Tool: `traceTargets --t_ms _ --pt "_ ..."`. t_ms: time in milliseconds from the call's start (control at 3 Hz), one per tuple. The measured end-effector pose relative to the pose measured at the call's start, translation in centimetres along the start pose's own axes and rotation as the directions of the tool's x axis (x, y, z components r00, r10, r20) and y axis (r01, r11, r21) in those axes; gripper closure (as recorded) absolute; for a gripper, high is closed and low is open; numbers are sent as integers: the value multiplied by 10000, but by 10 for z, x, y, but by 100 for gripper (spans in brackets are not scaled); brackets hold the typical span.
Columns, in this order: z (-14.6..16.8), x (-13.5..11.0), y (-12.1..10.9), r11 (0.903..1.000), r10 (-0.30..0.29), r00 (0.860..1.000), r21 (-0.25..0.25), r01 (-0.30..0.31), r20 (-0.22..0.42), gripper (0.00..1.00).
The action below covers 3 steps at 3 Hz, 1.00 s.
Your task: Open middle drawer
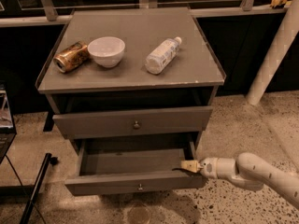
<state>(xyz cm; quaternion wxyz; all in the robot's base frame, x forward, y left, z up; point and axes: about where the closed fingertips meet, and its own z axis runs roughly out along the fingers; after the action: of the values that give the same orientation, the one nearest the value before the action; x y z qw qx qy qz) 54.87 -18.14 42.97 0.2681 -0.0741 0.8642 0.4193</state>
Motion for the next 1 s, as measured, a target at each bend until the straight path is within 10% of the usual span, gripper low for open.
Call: traceTargets --t_ms 1000 --pt "-2 13 1 9971 402 9986 -653 -379 334 100"
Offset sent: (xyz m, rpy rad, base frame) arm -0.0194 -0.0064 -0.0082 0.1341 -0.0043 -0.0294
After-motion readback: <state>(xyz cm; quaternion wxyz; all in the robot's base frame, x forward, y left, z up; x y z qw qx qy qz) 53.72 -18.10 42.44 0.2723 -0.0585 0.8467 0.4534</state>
